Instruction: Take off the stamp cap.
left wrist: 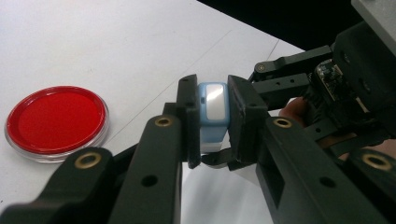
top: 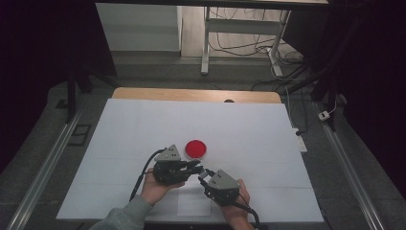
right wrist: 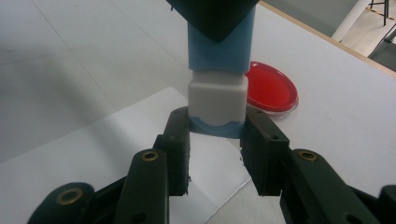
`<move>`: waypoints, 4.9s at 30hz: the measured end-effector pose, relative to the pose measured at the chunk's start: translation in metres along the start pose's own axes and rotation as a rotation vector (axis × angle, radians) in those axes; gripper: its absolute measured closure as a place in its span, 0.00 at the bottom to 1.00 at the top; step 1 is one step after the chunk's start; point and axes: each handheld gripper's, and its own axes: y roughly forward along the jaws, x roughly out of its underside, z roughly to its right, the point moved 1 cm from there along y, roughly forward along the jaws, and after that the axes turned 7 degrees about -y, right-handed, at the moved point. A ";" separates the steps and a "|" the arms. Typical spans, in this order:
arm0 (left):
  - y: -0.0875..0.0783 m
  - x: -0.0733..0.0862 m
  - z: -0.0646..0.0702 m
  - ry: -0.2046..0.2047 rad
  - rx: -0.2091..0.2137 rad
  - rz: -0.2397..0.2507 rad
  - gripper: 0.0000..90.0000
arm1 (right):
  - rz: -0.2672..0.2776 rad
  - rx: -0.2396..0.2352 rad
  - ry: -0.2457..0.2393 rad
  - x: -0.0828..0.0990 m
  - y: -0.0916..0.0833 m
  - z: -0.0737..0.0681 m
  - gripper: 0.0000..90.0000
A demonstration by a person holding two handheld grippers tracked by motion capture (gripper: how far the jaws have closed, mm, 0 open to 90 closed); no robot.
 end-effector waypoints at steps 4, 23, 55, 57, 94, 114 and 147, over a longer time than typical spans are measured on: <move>0.000 0.000 0.000 -0.001 0.000 0.001 0.84 | 0.001 0.004 -0.007 0.000 0.000 0.000 0.70; 0.000 0.001 0.000 -0.008 -0.001 0.009 0.84 | -0.010 0.022 -0.037 -0.001 0.000 -0.002 0.72; 0.000 0.002 0.000 -0.016 -0.001 0.022 0.84 | 0.000 0.023 -0.063 0.001 -0.002 -0.002 0.72; 0.000 0.001 0.000 -0.018 0.000 0.024 0.85 | 0.004 0.025 -0.057 0.001 -0.002 -0.002 0.72; -0.001 0.001 0.000 -0.029 0.018 0.037 0.85 | 0.004 0.040 -0.075 0.000 -0.006 -0.002 0.72; -0.001 0.002 0.000 -0.039 0.021 0.048 0.84 | 0.013 0.036 -0.054 0.001 -0.007 -0.001 0.73; -0.001 0.003 -0.005 -0.071 0.051 0.050 0.85 | 0.009 0.032 -0.089 0.002 -0.008 0.001 0.73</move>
